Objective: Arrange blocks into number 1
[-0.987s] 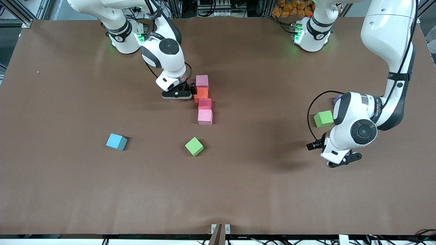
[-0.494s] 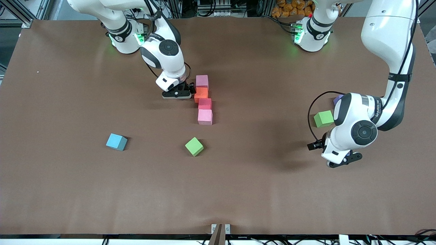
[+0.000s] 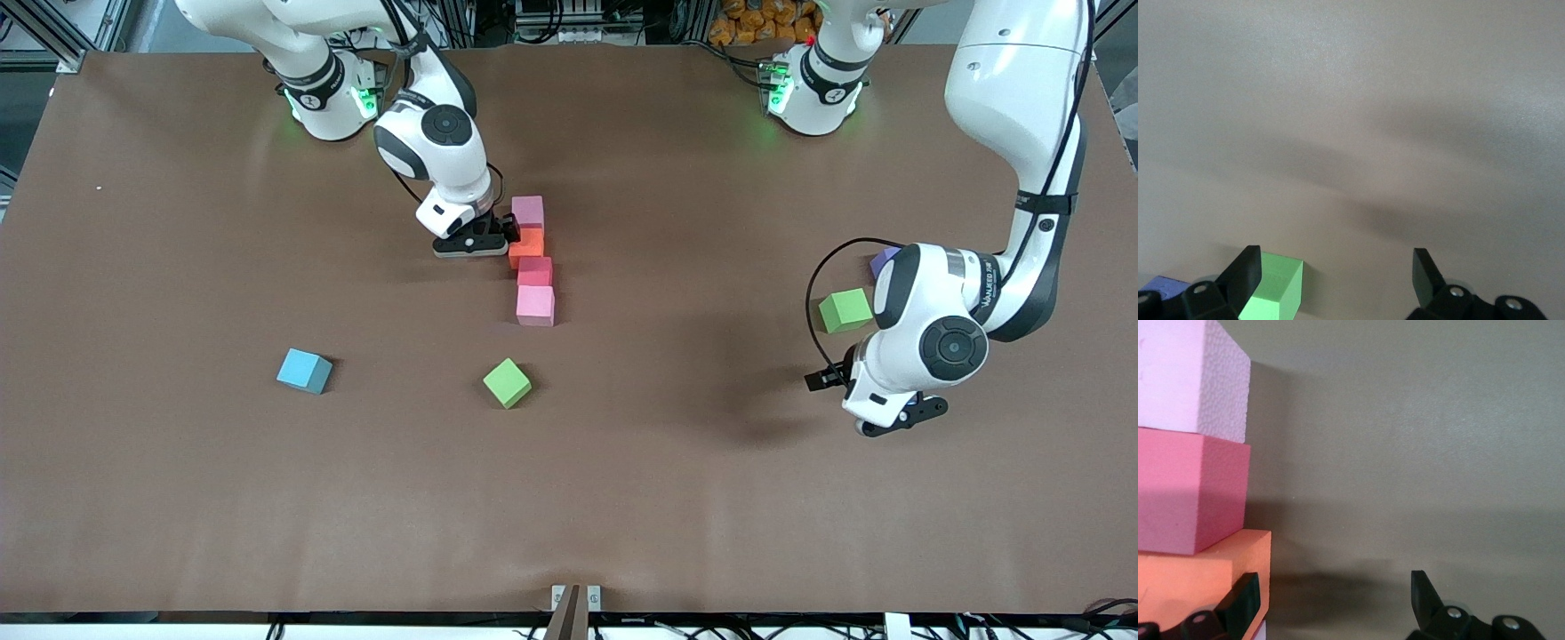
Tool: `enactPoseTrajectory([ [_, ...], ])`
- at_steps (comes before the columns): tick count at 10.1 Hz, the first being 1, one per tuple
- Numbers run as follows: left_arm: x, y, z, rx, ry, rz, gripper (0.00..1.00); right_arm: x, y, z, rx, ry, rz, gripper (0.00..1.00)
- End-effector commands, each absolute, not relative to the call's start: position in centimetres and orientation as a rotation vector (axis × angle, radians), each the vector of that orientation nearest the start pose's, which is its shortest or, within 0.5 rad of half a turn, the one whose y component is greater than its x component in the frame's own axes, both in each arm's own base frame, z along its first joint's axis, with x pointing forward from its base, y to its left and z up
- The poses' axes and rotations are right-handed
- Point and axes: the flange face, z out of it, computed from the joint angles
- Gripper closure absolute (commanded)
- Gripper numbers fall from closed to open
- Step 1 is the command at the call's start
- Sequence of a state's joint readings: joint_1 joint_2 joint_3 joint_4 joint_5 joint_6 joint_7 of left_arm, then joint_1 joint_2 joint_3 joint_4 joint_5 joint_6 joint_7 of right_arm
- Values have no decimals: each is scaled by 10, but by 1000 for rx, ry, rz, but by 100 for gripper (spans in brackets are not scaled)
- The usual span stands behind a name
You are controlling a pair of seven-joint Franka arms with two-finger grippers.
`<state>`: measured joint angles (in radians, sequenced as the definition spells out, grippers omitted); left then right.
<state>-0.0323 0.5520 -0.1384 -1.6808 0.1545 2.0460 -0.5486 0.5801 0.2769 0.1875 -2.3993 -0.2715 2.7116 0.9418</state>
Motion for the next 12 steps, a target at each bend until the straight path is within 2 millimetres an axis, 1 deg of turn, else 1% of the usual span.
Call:
enactPoseTrajectory([
  [1,647,-90,272,-2965,-430,232,0,348,373,207,-3129,-69,-123,0],
  [2,649,-88,279,-2967,-436,214,0,351,374,207,-3127,-56,-124,0],
  [3,656,-83,291,-2972,-439,180,0,351,376,207,-3122,-50,-123,0],
  [4,662,-65,307,-2969,-486,143,0,352,377,208,-3120,-45,-122,0],
  [5,672,-58,322,-2976,-507,98,0,352,377,207,-3119,-38,-120,0],
  [6,672,-52,319,-2971,-519,106,0,353,377,207,-3115,-13,-110,0],
  [7,671,-51,317,-2971,-518,116,0,353,376,207,-3116,-10,-108,0],
  [10,667,-57,307,-2961,-518,156,0,346,372,206,-3130,-52,-104,0],
  [11,666,-63,302,-2958,-520,168,0,345,367,210,-3133,-57,-109,0],
  [12,665,-67,296,-2949,-553,178,0,344,358,215,-3141,-93,-113,0],
])
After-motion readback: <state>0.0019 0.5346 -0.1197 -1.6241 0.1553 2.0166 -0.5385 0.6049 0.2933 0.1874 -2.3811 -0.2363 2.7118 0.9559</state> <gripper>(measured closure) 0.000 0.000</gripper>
